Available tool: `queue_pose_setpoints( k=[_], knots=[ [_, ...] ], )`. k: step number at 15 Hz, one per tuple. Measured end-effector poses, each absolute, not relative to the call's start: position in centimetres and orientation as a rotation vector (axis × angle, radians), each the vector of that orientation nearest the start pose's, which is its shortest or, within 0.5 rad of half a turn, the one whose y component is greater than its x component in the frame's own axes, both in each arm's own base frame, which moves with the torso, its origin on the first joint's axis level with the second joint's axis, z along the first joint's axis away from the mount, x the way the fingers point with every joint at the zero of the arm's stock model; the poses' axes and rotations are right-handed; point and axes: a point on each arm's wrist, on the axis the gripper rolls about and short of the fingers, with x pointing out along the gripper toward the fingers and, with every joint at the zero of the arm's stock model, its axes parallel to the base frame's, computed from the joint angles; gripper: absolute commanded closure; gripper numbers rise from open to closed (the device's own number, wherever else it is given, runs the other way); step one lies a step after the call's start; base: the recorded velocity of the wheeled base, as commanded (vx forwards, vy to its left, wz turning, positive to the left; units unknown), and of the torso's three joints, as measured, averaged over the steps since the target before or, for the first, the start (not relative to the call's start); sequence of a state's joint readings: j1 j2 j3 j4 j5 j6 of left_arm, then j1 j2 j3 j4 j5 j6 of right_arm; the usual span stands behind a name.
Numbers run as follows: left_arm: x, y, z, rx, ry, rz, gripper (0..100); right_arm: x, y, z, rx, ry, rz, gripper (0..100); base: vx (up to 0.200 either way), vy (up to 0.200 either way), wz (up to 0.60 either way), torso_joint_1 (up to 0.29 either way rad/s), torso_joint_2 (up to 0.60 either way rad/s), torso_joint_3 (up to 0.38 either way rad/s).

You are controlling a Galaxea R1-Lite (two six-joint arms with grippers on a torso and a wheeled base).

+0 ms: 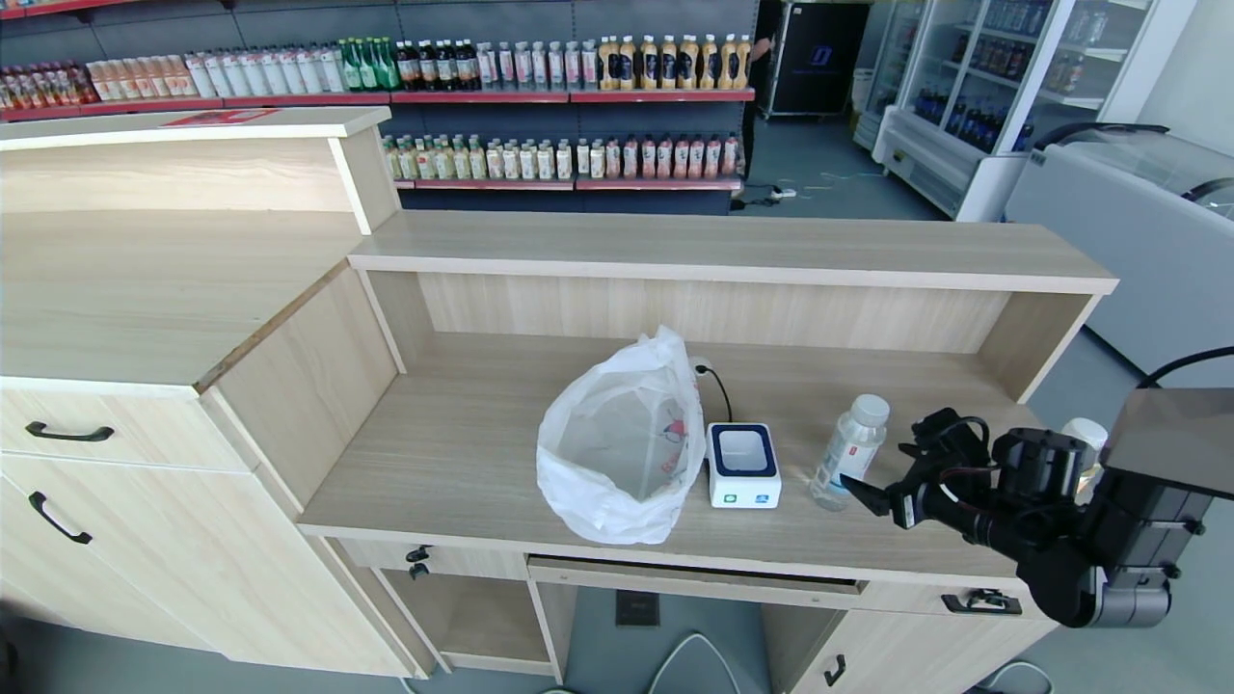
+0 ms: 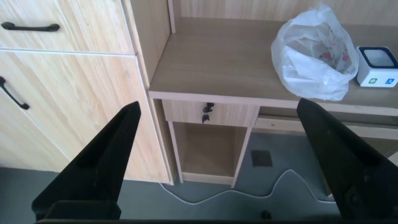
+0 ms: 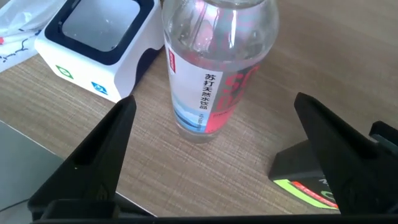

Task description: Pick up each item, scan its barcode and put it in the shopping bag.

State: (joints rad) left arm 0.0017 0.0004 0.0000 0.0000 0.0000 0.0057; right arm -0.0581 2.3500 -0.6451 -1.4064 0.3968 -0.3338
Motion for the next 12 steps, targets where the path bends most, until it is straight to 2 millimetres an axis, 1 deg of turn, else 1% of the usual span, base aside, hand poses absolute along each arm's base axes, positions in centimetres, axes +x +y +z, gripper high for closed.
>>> queue_pose_setpoints(
  k=[5, 8, 12],
  knots=[
    [-2.3, 0.0, 7.5, 0.006, 0.000, 0.001, 0, 37.0, -0.3, -0.7, -0.225, 0.226, 0.400, 0, 0.000, 0.000, 0.00, 0.000, 0.00, 0.000],
    [-2.3, 0.0, 7.5, 0.006, 0.000, 0.001, 0, 37.7, -0.1, -0.9, -0.226, 0.211, 0.401, 0, 0.000, 0.000, 0.00, 0.000, 0.00, 0.000],
    [-2.3, 0.0, 7.5, 0.006, 0.000, 0.001, 0, 38.1, 0.0, -1.6, -0.226, 0.213, 0.407, 0, 0.000, 0.000, 0.00, 0.000, 0.00, 0.000]
  ],
)
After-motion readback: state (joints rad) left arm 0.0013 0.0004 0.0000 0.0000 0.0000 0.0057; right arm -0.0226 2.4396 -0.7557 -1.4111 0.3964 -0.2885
